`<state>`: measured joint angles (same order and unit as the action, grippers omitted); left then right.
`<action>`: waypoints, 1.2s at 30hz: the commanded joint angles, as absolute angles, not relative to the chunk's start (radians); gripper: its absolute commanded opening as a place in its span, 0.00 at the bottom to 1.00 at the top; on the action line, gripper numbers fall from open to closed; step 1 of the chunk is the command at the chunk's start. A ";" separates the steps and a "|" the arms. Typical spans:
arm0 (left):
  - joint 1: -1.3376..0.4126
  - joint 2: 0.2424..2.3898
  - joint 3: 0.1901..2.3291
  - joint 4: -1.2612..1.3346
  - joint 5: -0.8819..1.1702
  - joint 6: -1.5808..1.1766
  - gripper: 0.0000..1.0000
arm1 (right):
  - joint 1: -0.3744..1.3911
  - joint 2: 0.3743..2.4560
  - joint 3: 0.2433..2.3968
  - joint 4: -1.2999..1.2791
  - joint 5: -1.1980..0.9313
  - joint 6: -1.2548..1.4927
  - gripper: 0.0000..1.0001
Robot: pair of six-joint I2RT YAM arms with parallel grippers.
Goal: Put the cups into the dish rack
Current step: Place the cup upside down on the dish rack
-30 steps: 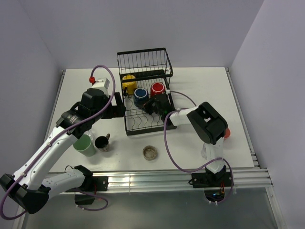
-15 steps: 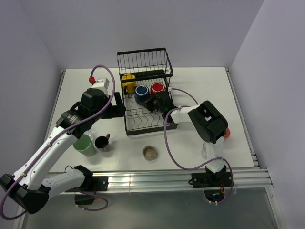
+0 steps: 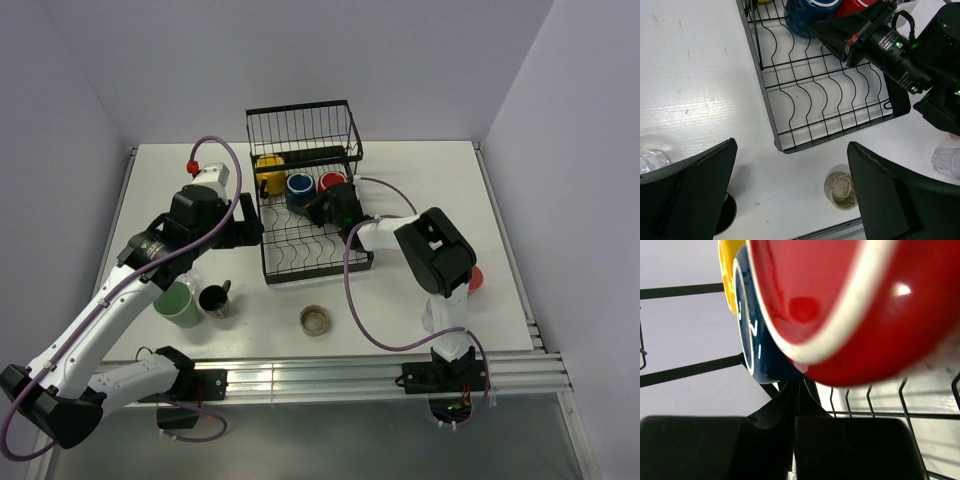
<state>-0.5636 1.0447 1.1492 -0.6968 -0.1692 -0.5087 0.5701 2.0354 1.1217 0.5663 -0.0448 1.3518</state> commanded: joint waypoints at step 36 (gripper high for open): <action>-0.554 1.042 1.141 -0.681 -0.178 -0.503 0.99 | 0.558 1.960 1.141 0.546 -0.090 1.160 0.00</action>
<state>-0.5594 1.0508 1.1381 -0.6949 -0.1627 -0.5091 0.5529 2.0422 1.1576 0.5201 -0.0826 1.1908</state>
